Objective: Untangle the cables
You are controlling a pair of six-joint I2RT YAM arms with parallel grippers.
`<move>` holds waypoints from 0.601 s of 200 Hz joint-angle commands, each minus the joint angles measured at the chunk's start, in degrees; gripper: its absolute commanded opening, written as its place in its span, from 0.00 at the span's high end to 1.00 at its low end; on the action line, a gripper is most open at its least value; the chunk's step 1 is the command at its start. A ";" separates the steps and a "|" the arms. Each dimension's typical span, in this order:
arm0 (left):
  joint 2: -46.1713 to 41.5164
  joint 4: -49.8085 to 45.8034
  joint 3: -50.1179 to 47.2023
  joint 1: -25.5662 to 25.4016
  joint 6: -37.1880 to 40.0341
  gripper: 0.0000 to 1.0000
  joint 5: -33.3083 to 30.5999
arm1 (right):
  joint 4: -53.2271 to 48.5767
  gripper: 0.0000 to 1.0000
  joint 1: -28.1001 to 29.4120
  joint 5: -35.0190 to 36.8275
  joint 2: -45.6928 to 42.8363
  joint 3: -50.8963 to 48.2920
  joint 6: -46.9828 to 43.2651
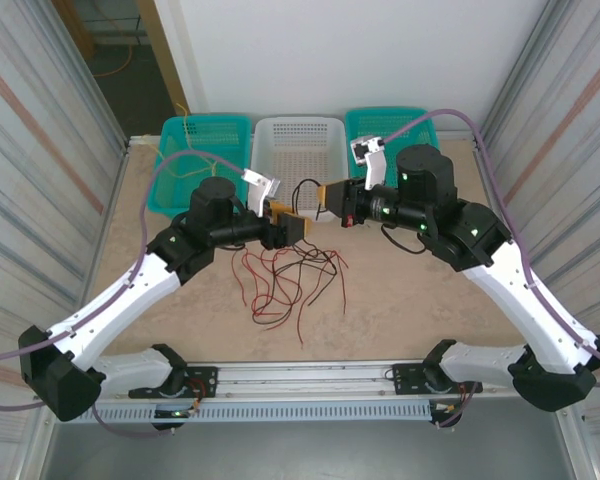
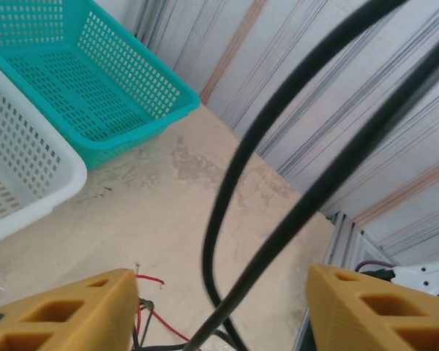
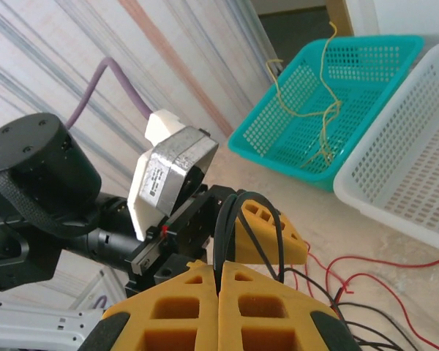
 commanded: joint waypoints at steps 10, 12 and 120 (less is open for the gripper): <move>1.93 -0.41 4.21 0.00 1.87 0.57 1.25 | 0.66 0.95 -0.52 -2.29 0.35 0.17 1.28; 2.04 -0.36 4.31 0.01 1.54 0.59 1.33 | 0.65 0.95 -0.53 -2.14 0.32 0.11 1.28; 3.64 5.30 5.66 8.00 -26.69 1.00 7.37 | -0.86 0.43 -3.70 -0.52 -3.57 -10.16 1.28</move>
